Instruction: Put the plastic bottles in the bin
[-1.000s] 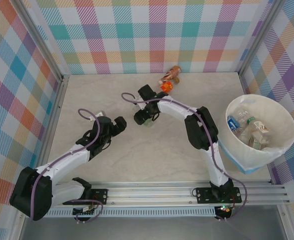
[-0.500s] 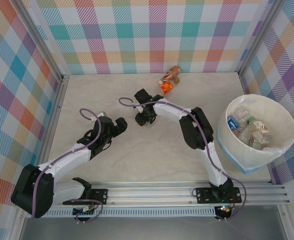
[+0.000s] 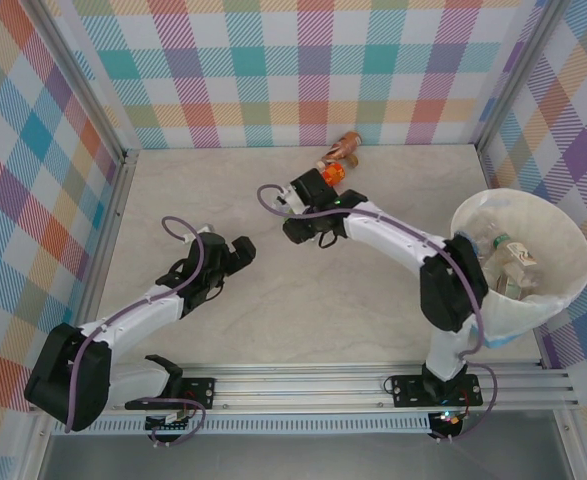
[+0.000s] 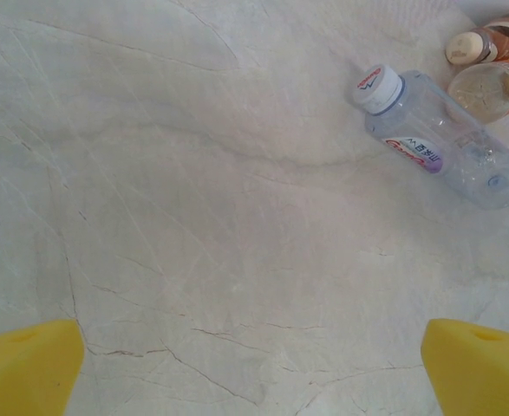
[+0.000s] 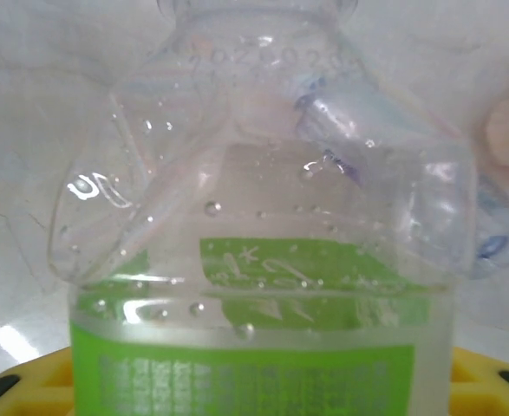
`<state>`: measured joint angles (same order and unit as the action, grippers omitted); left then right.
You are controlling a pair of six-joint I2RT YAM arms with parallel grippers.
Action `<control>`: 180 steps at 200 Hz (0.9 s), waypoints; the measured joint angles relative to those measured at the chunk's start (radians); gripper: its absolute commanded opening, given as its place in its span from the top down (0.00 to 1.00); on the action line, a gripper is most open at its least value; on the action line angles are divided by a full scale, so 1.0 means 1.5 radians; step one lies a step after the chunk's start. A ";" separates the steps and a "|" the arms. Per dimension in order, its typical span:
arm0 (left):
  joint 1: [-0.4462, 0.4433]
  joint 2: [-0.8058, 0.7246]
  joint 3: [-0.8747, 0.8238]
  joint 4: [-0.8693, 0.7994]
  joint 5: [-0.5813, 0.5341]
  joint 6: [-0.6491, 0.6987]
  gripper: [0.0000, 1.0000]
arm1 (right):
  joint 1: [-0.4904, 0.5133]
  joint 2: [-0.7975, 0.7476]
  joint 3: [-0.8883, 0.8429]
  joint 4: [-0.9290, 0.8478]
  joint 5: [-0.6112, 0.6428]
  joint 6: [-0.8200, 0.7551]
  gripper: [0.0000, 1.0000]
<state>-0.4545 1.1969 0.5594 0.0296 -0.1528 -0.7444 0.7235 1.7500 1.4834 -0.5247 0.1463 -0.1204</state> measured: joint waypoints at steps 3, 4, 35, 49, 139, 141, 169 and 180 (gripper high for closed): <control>0.000 0.001 0.000 0.000 0.002 0.000 0.00 | 0.000 -0.011 -0.005 0.001 0.002 0.000 0.55; 0.000 0.001 0.000 0.000 0.002 0.000 0.00 | 0.000 -0.016 -0.008 0.002 0.002 0.000 0.55; 0.001 0.007 0.000 0.004 0.007 0.000 0.00 | 0.000 -0.125 -0.049 0.005 0.020 0.000 0.55; 0.003 0.008 0.000 0.006 0.010 0.000 0.00 | 0.000 -0.167 -0.051 0.001 0.034 0.006 0.55; 0.034 0.052 0.018 0.054 0.102 0.026 0.00 | -0.061 -0.394 -0.086 -0.040 0.133 0.096 0.53; 0.034 0.052 0.019 0.054 0.102 0.027 0.00 | -0.064 -0.397 -0.086 -0.042 0.134 0.098 0.53; 0.035 0.061 0.028 0.057 0.112 0.031 0.00 | -0.120 -0.432 -0.086 -0.082 0.140 0.119 0.52; 0.035 0.063 0.028 0.059 0.115 0.034 0.00 | -0.149 -0.439 -0.083 -0.104 0.138 0.127 0.51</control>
<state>-0.4015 1.2919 0.6022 0.1177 0.0193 -0.6941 0.5003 1.0908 1.3594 -0.6804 0.3534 0.0708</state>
